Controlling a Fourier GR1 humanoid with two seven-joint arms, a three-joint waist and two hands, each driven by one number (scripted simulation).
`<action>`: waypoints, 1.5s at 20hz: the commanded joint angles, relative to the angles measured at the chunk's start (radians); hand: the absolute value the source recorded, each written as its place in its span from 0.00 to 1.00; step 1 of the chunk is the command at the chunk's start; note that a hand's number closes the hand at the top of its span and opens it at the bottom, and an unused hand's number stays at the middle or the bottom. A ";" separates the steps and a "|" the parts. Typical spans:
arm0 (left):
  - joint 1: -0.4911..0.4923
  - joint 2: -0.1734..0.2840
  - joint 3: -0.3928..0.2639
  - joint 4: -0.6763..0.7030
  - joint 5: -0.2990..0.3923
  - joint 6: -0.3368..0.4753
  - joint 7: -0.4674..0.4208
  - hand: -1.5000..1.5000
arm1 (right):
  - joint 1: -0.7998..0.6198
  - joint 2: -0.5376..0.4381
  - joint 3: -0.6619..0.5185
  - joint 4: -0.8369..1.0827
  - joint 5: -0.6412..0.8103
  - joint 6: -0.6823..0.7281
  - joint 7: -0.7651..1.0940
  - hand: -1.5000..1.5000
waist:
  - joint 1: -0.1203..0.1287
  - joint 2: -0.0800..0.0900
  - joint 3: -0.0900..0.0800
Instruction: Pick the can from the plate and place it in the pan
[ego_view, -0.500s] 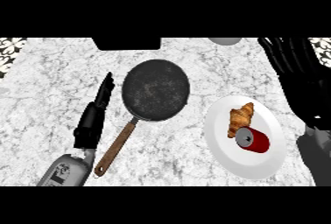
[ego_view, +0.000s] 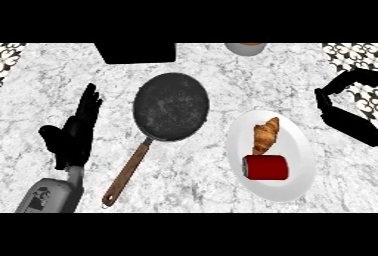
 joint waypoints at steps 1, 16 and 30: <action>0.043 0.027 0.064 -0.001 0.062 -0.011 0.043 0.50 | 0.101 -0.130 0.023 -0.062 0.298 -0.111 0.063 1.00 | -0.036 -0.018 0.000; 0.061 0.050 0.048 -0.137 0.111 -0.081 0.116 0.50 | 0.283 -0.170 0.337 -0.515 0.934 0.300 0.785 0.00 | 0.062 0.015 0.006; -0.007 0.048 0.064 -0.092 0.108 -0.103 0.124 0.50 | 0.121 0.173 0.486 -0.201 0.890 0.909 1.119 0.00 | 0.069 0.026 0.007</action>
